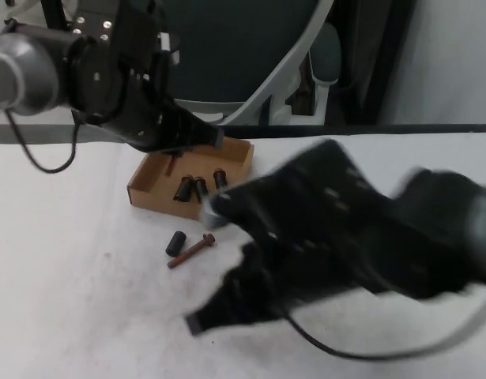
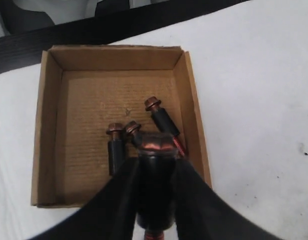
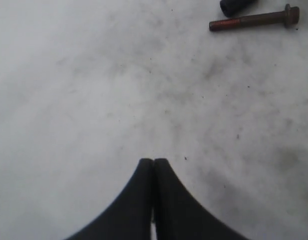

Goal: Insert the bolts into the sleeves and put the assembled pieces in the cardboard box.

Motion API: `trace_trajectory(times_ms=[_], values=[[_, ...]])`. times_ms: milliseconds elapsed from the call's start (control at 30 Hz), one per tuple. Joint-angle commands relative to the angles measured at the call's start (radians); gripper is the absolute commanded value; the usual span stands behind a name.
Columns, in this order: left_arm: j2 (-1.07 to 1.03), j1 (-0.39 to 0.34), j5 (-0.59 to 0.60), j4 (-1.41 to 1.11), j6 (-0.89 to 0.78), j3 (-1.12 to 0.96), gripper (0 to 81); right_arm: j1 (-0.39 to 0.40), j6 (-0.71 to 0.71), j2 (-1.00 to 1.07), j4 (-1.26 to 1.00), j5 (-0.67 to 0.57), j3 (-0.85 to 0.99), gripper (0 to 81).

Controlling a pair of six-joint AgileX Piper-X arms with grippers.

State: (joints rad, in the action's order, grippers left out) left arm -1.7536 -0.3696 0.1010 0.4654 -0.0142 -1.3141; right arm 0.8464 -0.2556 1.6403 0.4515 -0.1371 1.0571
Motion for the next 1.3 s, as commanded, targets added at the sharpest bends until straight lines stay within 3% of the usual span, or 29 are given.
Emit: trace_trajectory(times_ms=[0, 400, 767, 1200, 1267], values=[[-0.081, 0.007, -0.033, 0.029, 0.023, -0.092, 0.8, -0.004, -0.008, 0.045, 0.045, -0.011, 0.076, 0.2], [-0.258, 0.062, -0.033, 0.122, 0.038, -0.259, 0.8, -0.084, -0.068, 0.249, 0.121, -0.028, 0.33, 0.2], [-0.343, 0.082, -0.024, 0.122, 0.067, -0.345, 0.8, -0.153, -0.12, 0.296, 0.104, -0.034, 0.367, 0.2], [-0.442, 0.082, -0.024, 0.178, 0.067, -0.407, 0.8, -0.154, -0.12, 0.364, 0.102, -0.064, 0.436, 0.1], [-0.445, 0.082, -0.024, 0.174, 0.071, -0.411, 0.8, -0.154, -0.12, 0.367, 0.09, -0.064, 0.436, 3.2]])
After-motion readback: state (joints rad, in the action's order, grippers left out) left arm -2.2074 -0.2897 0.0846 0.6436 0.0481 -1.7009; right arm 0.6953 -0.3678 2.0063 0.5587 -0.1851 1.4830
